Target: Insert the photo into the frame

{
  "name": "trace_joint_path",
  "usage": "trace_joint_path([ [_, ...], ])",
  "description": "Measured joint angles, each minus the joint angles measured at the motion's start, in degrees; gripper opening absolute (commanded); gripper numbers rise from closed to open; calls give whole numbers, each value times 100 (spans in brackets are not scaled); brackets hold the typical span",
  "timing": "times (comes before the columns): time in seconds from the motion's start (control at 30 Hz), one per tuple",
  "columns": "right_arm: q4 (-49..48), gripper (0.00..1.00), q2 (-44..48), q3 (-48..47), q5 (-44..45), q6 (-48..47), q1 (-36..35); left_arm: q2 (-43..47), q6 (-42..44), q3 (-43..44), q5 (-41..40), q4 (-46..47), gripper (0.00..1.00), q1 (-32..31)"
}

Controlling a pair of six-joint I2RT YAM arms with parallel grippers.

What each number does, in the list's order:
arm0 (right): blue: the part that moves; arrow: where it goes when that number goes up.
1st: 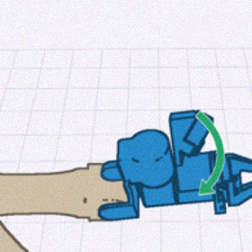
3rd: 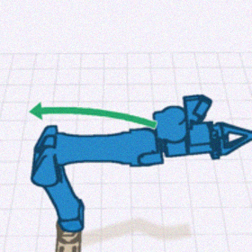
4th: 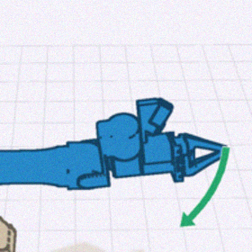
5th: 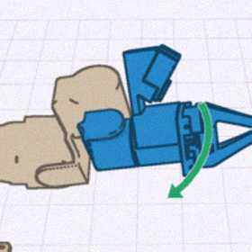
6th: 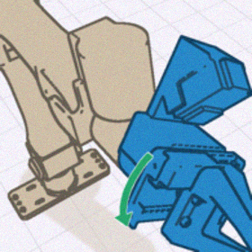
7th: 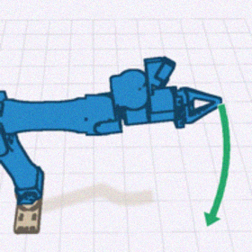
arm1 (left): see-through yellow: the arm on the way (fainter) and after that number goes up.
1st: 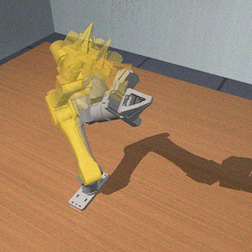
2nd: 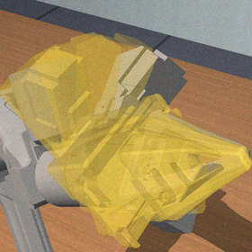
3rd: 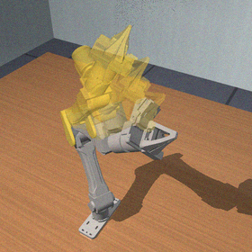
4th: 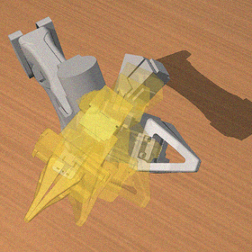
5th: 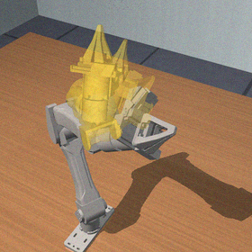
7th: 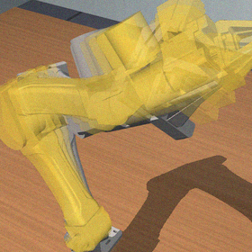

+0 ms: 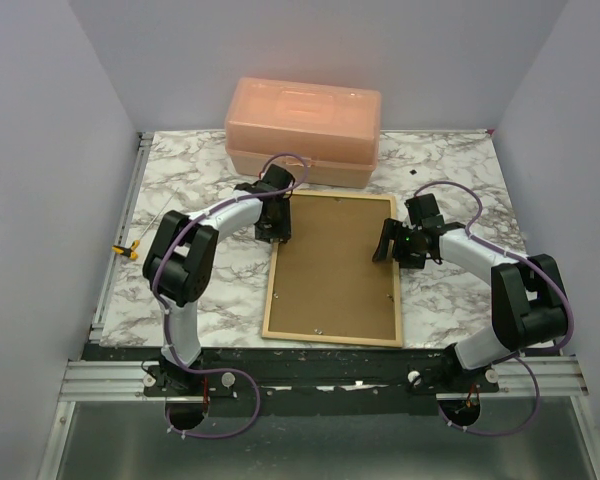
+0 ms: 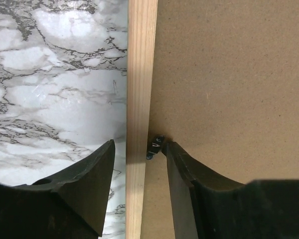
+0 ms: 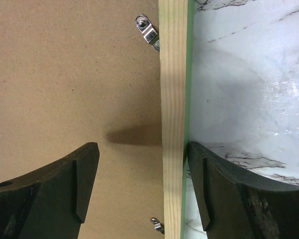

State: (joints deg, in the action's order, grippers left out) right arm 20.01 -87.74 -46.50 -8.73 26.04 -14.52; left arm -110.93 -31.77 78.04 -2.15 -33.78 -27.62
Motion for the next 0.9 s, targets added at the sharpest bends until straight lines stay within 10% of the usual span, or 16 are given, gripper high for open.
trace_joint_path([
  [0.3, 2, 79, 2, 0, 2, 0, 0, -72, 105, 125, 31, -87, 0, -9],
  [0.7, 22, 79, 26, 0, 2, -2, 0, -59, 229, 92, 164, -37, 0, 11],
  [0.9, 284, 81, 225, 0, -11, -15, -4, 59, 245, -105, 247, 210, 52, 15],
])
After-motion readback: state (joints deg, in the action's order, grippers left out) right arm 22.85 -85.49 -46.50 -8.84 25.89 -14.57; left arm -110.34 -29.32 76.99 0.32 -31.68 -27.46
